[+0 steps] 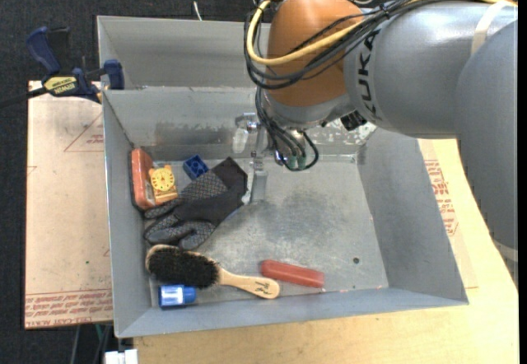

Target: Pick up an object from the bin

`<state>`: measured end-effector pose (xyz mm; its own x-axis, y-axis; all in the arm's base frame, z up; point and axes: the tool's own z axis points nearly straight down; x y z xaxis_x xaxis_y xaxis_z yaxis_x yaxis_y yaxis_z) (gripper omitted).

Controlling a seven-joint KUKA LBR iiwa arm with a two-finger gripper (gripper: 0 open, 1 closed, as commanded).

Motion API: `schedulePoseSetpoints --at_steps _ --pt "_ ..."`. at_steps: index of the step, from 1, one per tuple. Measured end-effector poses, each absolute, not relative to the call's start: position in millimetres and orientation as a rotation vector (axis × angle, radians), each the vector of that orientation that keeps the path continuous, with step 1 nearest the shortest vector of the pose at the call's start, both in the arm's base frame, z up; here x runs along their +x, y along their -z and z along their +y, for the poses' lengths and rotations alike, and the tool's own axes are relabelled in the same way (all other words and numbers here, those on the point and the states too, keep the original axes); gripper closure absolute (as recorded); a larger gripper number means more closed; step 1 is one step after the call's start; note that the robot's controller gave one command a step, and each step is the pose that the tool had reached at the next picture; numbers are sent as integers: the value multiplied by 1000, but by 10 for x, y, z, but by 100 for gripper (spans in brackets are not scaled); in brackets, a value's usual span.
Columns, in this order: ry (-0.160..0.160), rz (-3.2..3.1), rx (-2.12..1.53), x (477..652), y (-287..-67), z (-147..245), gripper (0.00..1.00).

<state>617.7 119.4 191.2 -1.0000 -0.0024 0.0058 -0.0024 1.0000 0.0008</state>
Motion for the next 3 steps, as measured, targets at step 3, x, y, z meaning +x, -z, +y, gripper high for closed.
schedulePoseSetpoints --at_steps 3 --pt "3 -3136 79 6175 -1830 1078 0"
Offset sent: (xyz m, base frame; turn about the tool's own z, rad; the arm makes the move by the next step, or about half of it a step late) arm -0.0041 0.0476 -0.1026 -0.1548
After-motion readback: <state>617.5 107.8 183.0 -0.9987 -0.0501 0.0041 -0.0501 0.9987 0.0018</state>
